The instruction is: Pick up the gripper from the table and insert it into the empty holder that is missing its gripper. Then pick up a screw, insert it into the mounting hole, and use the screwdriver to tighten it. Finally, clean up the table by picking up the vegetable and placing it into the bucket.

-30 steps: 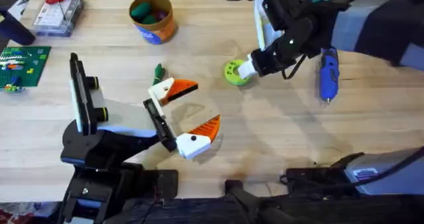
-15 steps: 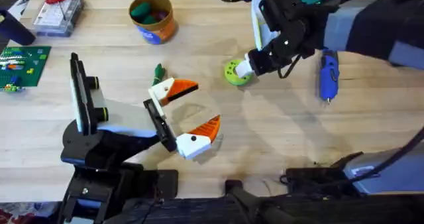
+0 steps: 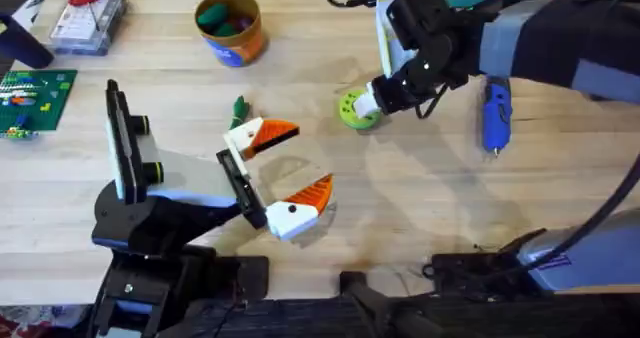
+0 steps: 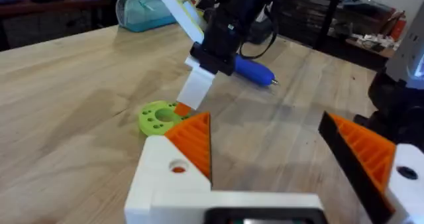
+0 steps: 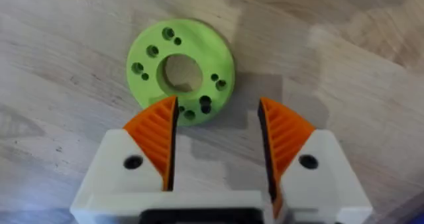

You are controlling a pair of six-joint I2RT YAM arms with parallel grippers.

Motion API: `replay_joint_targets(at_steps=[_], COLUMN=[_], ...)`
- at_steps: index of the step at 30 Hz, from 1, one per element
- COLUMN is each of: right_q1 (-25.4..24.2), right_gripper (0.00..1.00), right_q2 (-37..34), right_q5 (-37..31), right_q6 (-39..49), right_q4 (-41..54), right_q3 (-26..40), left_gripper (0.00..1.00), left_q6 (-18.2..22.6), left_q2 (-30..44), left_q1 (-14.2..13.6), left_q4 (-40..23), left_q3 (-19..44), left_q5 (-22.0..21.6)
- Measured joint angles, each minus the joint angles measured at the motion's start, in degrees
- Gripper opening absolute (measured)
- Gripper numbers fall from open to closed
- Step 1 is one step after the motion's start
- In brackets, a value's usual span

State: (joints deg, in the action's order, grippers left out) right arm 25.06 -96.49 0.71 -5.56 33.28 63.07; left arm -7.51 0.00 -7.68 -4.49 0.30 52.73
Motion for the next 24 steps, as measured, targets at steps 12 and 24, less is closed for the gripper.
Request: replay_joint_targets(at_steps=[12,24], right_q1=[0.65,0.92], right_gripper=[0.492,0.35], right_q2=[0.0,0.0], right_q5=[0.01,0.02], right_q6=[0.02,0.0], right_q4=[0.02,-0.12], right_q3=[0.0,0.0], left_gripper=[0.99,0.99], left_q6=[-0.01,0.0], left_q2=[-0.01,0.0], left_q1=[0.0,0.0], left_q4=[0.0,0.0], left_q3=[0.0,0.0], left_q5=[0.0,0.0])
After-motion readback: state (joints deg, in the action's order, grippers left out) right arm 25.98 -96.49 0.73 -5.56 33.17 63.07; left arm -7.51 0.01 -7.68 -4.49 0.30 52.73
